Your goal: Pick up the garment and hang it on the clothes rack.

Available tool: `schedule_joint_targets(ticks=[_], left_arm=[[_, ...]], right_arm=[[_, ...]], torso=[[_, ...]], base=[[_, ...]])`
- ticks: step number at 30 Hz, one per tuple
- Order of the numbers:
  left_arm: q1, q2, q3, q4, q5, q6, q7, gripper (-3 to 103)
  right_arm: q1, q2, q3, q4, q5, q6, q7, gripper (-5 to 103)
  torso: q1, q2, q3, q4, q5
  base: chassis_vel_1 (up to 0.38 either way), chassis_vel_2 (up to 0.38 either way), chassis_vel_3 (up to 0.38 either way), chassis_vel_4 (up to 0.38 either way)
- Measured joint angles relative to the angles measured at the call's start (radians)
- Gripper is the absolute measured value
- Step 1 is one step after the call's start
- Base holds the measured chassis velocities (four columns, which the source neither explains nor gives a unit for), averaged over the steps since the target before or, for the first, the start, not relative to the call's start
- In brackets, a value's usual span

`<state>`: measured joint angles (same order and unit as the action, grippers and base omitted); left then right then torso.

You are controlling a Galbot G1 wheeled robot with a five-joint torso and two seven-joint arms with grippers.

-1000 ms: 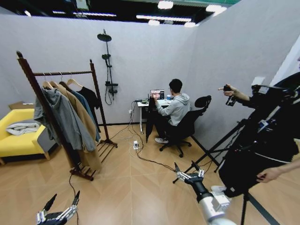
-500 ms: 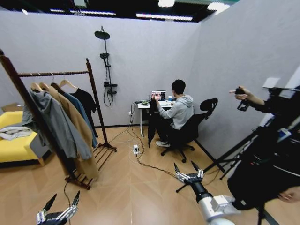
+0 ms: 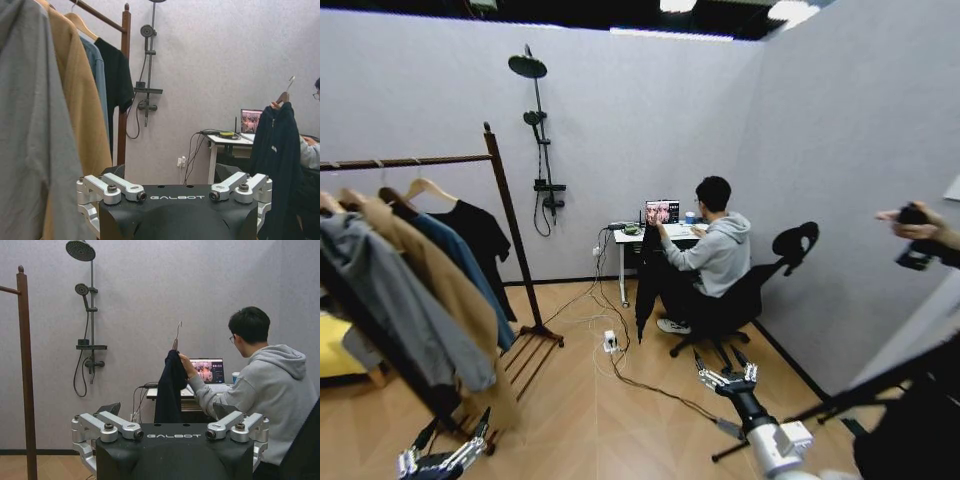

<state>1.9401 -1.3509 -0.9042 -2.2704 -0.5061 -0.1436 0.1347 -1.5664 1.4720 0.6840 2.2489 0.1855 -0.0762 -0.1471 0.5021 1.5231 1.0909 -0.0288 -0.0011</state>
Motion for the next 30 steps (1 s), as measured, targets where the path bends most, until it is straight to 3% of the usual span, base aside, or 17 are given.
schedule_joint_targets(ticks=[3,6,10,11,15,16,17,20,22,24,30], left_arm=[[0.000,0.000,0.000,0.000,0.000,0.000,0.000,100],[0.000,0.000,0.000,0.000,0.000,0.000,0.000,100],[0.000,0.000,0.000,0.000,0.000,0.000,0.000,100],[0.000,0.000,0.000,0.000,0.000,0.000,0.000,100],[0.000,0.000,0.000,0.000,0.000,0.000,0.000,100],[0.000,0.000,0.000,0.000,0.000,0.000,0.000,100],[0.000,0.000,0.000,0.000,0.000,0.000,0.000,100],[0.000,0.000,0.000,0.000,0.000,0.000,0.000,100],[0.000,0.000,0.000,0.000,0.000,0.000,0.000,100],[0.000,0.000,0.000,0.000,0.000,0.000,0.000,100],[0.000,0.000,0.000,0.000,0.000,0.000,0.000,100]], right_arm=[[0.001,0.001,-0.002,0.000,-0.001,0.000,0.000,100],[0.002,0.001,-0.002,0.001,-0.001,0.000,0.000,100],[0.002,-0.001,0.000,0.001,-0.007,0.002,0.000,100],[0.000,-0.001,0.000,0.001,-0.008,0.004,0.000,100],[-0.003,-0.001,0.001,0.001,-0.015,0.008,0.002,100],[-0.004,-0.001,0.001,0.001,-0.021,0.009,0.005,100],[-0.004,-0.001,0.001,0.001,-0.021,0.009,0.005,100],[-0.001,-0.002,-0.002,0.002,-0.025,-0.002,0.019,100],[0.036,-0.014,-0.003,0.002,-0.022,-0.043,0.038,100],[0.084,-0.031,-0.001,-0.010,-0.018,-0.068,0.058,100],[0.203,-0.097,0.006,-0.043,0.048,-0.135,0.091,100]], torso=[[0.000,0.000,0.000,0.0001,0.0020],[0.000,0.000,0.000,0.0000,0.0001],[0.000,0.000,0.000,0.0002,0.0018],[0.000,0.000,0.000,-0.0001,0.0002],[0.000,0.000,0.000,0.0001,0.0021],[0.000,0.000,0.000,-0.0001,-0.0005],[0.000,0.000,0.000,-0.0001,-0.0005],[0.001,-0.001,0.001,0.0001,0.0021],[0.001,0.000,0.000,-0.0003,0.0000],[0.002,-0.001,0.001,0.0003,0.0019],[0.001,-0.001,0.000,0.0003,0.0014]], base=[[-0.351,0.348,0.369,-0.345],[-0.364,0.342,0.370,-0.350],[-0.362,0.374,0.330,-0.362],[-0.363,0.343,0.387,-0.365],[-0.335,0.360,0.354,-0.363],[-0.382,0.330,0.358,-0.368],[-0.382,0.330,0.358,-0.368],[-0.325,0.340,0.322,-0.321],[-0.315,0.264,0.280,-0.285],[-0.192,0.240,0.152,-0.224],[-0.094,0.103,0.040,-0.040]])
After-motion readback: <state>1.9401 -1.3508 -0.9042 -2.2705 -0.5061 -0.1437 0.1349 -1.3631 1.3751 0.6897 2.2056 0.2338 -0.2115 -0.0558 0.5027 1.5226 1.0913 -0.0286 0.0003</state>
